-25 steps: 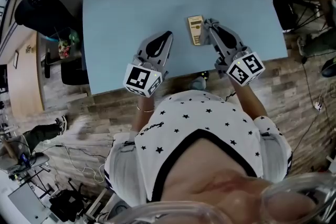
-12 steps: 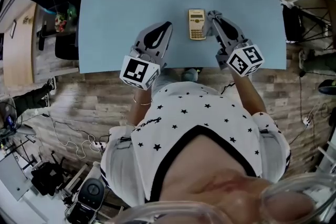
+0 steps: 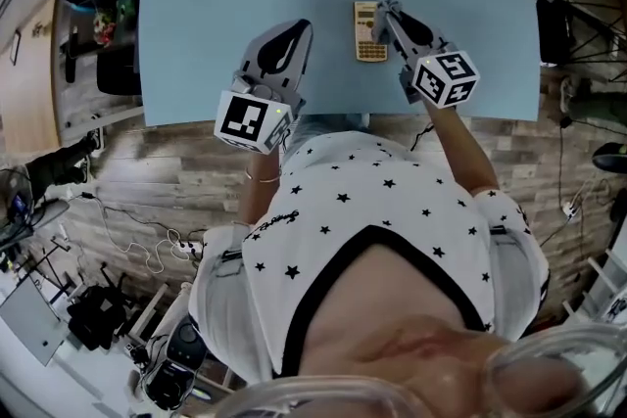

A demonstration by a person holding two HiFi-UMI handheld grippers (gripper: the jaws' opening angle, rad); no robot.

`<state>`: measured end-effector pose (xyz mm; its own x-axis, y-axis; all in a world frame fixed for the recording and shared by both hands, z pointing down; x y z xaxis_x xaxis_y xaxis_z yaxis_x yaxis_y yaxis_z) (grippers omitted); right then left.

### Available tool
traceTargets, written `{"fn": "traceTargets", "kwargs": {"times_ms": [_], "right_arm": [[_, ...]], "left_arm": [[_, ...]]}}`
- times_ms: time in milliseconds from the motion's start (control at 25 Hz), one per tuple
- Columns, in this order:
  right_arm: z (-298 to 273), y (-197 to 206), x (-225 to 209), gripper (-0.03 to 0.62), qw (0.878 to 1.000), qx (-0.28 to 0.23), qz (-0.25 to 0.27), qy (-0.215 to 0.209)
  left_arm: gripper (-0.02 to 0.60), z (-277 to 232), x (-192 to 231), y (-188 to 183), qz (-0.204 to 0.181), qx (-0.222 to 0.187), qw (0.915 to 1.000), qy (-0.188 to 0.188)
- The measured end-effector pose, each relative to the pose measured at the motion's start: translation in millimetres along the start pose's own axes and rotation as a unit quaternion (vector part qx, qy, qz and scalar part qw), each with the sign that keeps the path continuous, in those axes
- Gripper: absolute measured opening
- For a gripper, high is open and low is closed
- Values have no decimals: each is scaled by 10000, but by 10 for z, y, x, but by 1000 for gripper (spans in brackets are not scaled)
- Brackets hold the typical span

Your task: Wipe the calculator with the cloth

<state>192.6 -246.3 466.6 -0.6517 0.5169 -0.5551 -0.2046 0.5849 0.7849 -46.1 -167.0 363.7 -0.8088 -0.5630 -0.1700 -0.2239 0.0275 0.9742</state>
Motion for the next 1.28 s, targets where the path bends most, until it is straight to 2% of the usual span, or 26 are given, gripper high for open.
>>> {"fn": "traceTargets", "kwargs": {"times_ms": [440,680,1040,1280], "right_arm": [[-717,314,-185,35,9936,994,459,271],[-982,529,-209,35,9853,1492,720,412],[-957,561,-325,35,9829,1519,811,657],[-822,511,-464,35,9824,1405,743,978]], "left_arm": [[29,-60,301,69,93,92,9998,-180],[29,74,382,94,117,201,9991,-354],[29,92,380,103,128,246,9992,-277],[29,85,439,95,88,244,9995,-190]]}}
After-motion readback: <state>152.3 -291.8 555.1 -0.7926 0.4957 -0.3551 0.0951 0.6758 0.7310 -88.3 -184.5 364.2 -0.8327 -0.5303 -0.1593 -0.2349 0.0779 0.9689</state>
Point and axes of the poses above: the fingertips, and each gripper's own axes: z backward along the fingers, x to its left, y out of its underside, the point moved 8 cm from there along z, backward along the fingers, and after that the axes turned 14 degrees about -z, right-handed, at the moved point
